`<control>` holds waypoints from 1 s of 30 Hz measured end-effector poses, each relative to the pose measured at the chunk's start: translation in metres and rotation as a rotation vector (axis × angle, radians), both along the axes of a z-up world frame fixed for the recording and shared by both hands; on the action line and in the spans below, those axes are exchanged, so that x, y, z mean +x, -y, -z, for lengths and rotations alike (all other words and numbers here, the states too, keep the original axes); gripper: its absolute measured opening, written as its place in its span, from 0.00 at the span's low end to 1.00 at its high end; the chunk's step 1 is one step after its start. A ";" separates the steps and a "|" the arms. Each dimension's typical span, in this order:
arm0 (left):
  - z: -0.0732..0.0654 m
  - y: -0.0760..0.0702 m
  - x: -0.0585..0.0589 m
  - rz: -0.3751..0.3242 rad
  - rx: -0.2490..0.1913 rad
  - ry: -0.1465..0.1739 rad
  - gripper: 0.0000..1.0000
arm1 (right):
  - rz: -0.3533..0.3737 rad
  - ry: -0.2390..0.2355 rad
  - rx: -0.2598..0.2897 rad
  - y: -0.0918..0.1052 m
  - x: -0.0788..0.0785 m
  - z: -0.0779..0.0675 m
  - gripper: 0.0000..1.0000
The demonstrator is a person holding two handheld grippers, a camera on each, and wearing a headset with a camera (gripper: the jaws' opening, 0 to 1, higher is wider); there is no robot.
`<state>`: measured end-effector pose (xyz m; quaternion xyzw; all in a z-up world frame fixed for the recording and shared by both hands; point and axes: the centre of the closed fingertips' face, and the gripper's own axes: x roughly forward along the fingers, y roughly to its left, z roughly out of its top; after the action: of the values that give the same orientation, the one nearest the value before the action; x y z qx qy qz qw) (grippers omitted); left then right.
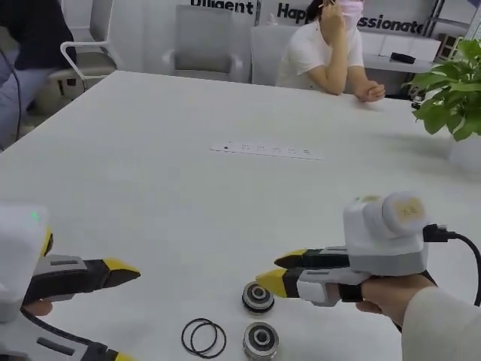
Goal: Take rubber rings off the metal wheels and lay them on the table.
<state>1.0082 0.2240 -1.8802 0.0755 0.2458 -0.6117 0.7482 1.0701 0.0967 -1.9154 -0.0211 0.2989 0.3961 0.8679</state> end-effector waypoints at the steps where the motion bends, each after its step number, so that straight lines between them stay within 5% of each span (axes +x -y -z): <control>1: -0.002 0.001 0.001 0.003 0.000 0.008 0.91 | -0.001 -0.003 -0.004 0.000 -0.001 0.001 0.30; 12: -0.042 0.026 0.019 0.084 0.012 0.131 0.93 | -0.054 -0.045 -0.096 0.004 -0.011 0.023 0.32; 15: -0.055 0.042 0.027 0.103 0.000 0.151 0.92 | -0.052 -0.053 -0.097 0.005 -0.012 0.024 0.32; 18: -0.067 0.063 0.036 0.143 -0.022 0.215 0.92 | -0.049 -0.060 -0.100 0.007 -0.012 0.026 0.32; 26: -0.060 0.102 0.052 0.204 0.003 0.267 0.85 | -0.054 -0.068 -0.108 0.008 -0.014 0.029 0.32; 29: -0.054 0.115 0.069 0.158 -0.038 0.319 0.77 | -0.059 -0.071 -0.118 0.009 -0.015 0.031 0.31; 30: -0.050 0.117 0.074 0.129 -0.048 0.309 0.72 | -0.060 -0.072 -0.122 0.009 -0.015 0.032 0.31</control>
<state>1.0822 0.1066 -1.8298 0.1663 0.1077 -0.6451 0.7379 1.0552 0.0880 -1.9470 -0.0687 0.3525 0.4037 0.8415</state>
